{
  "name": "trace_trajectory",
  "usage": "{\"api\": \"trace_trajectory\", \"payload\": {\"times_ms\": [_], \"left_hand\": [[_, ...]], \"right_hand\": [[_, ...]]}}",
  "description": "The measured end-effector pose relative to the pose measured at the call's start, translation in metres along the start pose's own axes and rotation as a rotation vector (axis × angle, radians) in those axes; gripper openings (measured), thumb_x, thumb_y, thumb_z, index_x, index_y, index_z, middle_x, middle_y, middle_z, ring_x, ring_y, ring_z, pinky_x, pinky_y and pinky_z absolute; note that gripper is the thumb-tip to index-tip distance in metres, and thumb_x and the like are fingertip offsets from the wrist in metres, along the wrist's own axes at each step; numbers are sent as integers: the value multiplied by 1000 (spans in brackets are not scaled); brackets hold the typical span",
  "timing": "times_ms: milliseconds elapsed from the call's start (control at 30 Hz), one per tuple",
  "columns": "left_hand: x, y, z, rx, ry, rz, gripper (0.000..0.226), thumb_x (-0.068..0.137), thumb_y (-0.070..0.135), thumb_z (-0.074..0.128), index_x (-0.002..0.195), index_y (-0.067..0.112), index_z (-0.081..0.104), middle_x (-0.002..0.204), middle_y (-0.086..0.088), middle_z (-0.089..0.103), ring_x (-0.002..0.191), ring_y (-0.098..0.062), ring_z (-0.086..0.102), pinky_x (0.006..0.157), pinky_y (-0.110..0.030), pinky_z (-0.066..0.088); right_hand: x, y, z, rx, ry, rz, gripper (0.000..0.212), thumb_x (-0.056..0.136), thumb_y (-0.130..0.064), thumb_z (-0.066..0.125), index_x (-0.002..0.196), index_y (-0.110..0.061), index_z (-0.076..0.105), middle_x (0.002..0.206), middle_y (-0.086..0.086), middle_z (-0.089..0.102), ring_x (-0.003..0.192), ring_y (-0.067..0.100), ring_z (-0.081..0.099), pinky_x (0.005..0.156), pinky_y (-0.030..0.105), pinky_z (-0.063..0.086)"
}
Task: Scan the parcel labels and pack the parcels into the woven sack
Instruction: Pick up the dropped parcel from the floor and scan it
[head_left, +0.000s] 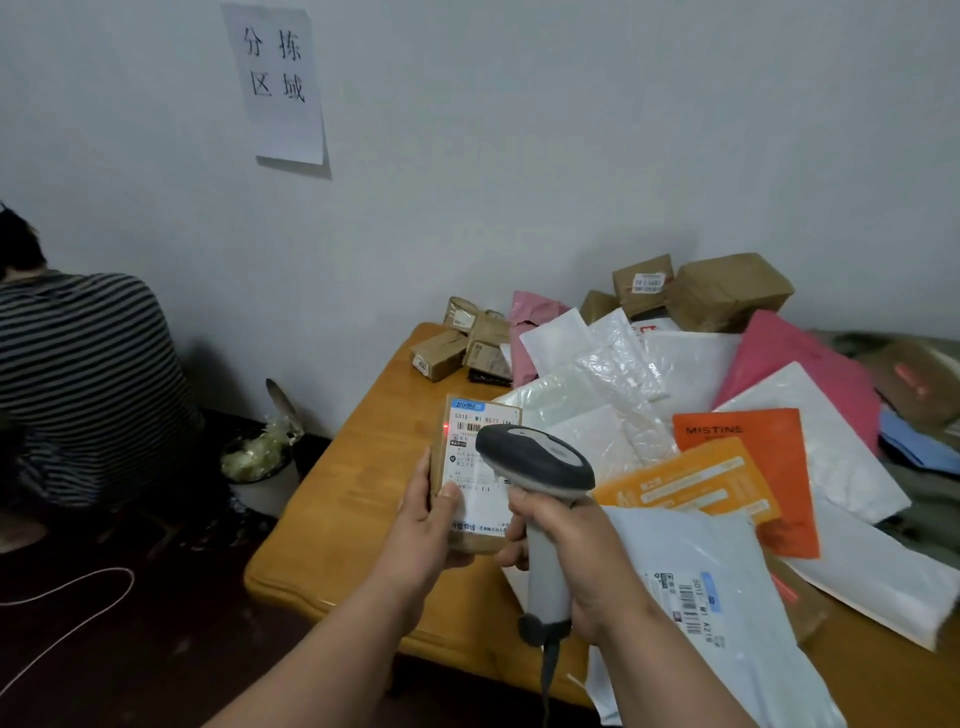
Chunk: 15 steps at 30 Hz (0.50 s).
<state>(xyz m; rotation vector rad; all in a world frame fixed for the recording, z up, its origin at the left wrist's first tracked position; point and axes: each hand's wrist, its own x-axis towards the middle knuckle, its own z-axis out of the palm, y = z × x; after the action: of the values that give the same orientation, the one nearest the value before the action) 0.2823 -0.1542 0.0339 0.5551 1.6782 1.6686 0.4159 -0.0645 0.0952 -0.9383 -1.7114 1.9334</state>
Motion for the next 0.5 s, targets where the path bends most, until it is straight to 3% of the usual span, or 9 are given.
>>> {"api": "trace_trajectory", "payload": {"times_ms": [233,400,500], "left_hand": [[-10,1,13,14,-60,18,57,102,41,47,150,54,21,135,5,58,104,-23,69,71,-35,59],[-16,16,47,-19,5,29,49,104,37,46,149,47,31,122,4,66,96,-23,72,64,-35,60],[-24,29,82,-28,16,56,38,105,35,45,141,47,41,116,8,68,92,-22,73,70,-41,62]], "right_hand": [[-27,4,-10,35,94,-18,31,69,-41,73,68,-11,67,63,13,65,60,25,66,77,44,54],[-53,8,-43,70,203,14,33,68,-42,76,77,-11,70,66,6,66,57,23,64,65,37,51],[-70,11,-76,184,250,23,22,82,-27,76,84,-6,70,67,8,64,52,23,60,58,35,49]]}}
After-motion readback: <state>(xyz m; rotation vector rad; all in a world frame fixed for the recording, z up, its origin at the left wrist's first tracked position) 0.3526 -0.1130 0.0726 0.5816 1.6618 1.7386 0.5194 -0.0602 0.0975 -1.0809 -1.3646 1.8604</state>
